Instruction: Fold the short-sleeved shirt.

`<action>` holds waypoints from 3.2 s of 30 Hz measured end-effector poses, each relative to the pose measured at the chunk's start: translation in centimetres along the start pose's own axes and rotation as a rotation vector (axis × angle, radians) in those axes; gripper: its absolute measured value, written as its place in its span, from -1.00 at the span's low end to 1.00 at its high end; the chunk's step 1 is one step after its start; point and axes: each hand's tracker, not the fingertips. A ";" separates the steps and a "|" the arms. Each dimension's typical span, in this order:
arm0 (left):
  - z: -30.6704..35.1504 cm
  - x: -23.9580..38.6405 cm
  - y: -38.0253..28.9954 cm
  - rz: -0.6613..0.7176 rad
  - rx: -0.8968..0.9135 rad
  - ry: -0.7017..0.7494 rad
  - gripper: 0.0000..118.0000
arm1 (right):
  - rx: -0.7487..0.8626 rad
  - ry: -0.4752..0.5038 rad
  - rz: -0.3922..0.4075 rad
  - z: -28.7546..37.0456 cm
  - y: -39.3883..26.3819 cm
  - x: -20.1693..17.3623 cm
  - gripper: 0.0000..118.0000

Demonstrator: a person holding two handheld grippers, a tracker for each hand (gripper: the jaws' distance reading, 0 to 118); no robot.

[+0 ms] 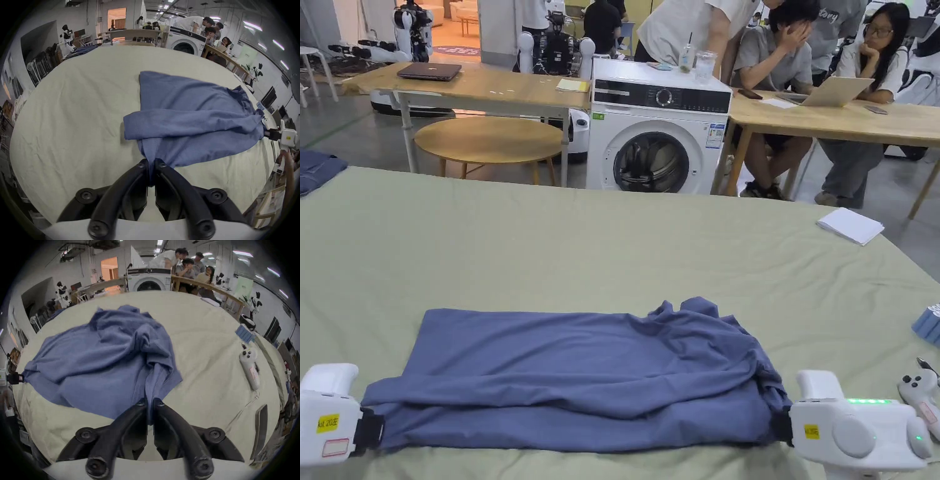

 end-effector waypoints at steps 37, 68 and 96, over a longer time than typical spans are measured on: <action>3.7 -3.1 -11.1 0.011 -0.089 0.051 -0.98 | -0.109 -0.117 0.122 5.6 -11.1 -0.2 -0.89; 7.1 5.6 -0.9 -0.074 0.555 0.081 -1.00 | 0.647 0.064 0.040 12.1 -2.3 -19.3 -1.00; -12.2 -1.9 12.4 -0.061 -0.186 0.116 -0.64 | 0.358 -0.058 0.041 6.6 -4.3 -11.7 -1.00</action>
